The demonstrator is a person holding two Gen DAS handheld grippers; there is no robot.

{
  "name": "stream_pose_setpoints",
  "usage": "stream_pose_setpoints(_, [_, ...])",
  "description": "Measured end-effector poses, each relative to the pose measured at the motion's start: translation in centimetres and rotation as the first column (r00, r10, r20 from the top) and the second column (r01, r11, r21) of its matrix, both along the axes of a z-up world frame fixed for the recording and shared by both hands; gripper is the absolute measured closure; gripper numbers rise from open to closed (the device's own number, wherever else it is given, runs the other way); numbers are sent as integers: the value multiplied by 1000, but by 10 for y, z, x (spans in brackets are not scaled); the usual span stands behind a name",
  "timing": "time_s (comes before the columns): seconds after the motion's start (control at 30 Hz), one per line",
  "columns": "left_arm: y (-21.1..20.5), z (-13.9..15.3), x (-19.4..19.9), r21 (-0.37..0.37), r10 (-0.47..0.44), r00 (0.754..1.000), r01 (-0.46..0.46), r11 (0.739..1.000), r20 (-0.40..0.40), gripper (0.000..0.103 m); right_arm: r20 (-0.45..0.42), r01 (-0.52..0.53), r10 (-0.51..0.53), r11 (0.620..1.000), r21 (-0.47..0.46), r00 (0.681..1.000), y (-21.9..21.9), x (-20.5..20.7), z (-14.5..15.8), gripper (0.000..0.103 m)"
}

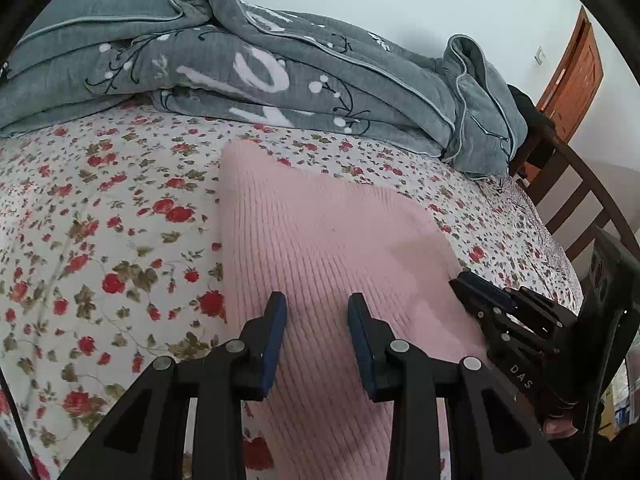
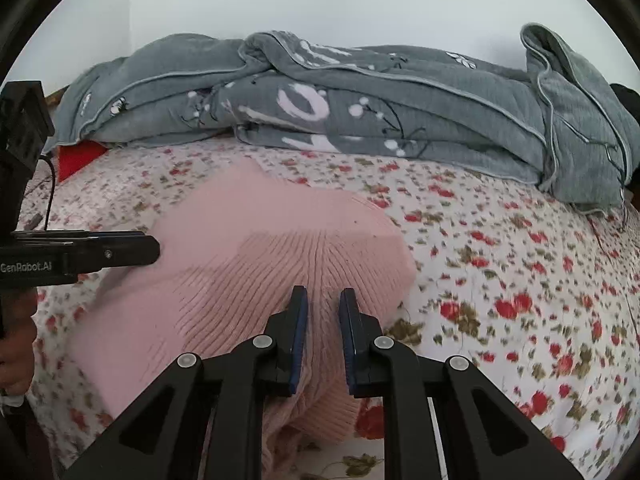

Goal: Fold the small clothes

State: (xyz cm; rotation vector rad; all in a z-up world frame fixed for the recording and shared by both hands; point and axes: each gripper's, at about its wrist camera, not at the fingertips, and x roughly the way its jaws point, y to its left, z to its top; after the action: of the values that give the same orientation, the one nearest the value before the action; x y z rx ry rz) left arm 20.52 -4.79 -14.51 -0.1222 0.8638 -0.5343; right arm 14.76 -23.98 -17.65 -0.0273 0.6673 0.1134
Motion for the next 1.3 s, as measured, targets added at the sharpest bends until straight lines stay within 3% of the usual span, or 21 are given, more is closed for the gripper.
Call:
stream_pose_setpoints(0.33, [8, 8, -5, -20, 53, 997, -54, 998, -54, 72, -45, 3, -2, 999, 33, 999, -5, -4, 12, 87])
stream_pose_setpoints(0.53, [13, 26, -33, 37, 79, 995, -77, 996, -66, 72, -37, 57, -55, 997, 43, 998, -16, -33, 35, 59])
stream_pose_setpoints(0.6, [13, 34, -48, 55, 80, 995, -77, 996, -56, 63, -44, 76, -74, 996, 52, 996, -23, -46, 42, 51])
stream_pose_setpoints(0.63, [12, 40, -58, 66, 86, 996, -83, 994, -40, 47, -45, 83, -81, 995, 58, 996, -26, -52, 47, 51])
stream_pose_setpoints(0.67, [13, 46, -66, 76, 94, 996, -92, 993, -14, 39, -42, 88, -86, 994, 65, 995, -30, -61, 52, 51])
stream_pose_setpoints(0.87, [5, 87, -118, 135, 124, 986, -138, 981, 110, 32, -16, 116, -115, 991, 66, 993, -43, -102, 80, 49])
stream_pose_setpoints(1.03, [-2, 112, -162, 201, 148, 963, -194, 960, 224, 25, 3, 145, -146, 988, 52, 989, -48, -138, 99, 48])
stream_pose_setpoints(1.13, [-5, 119, -184, 227, 167, 946, -234, 945, 278, 19, 18, 157, -158, 987, 41, 987, -46, -160, 107, 32])
stream_pose_setpoints(1.2, [-8, 121, -196, 234, 173, 942, -244, 941, 287, 15, 51, 164, -165, 986, 25, 985, -44, -176, 111, 14])
stream_pose_setpoints(1.3, [-8, 125, -211, 232, 184, 936, -258, 938, 299, 15, 89, 173, -174, 985, 22, 981, -43, -197, 118, 7])
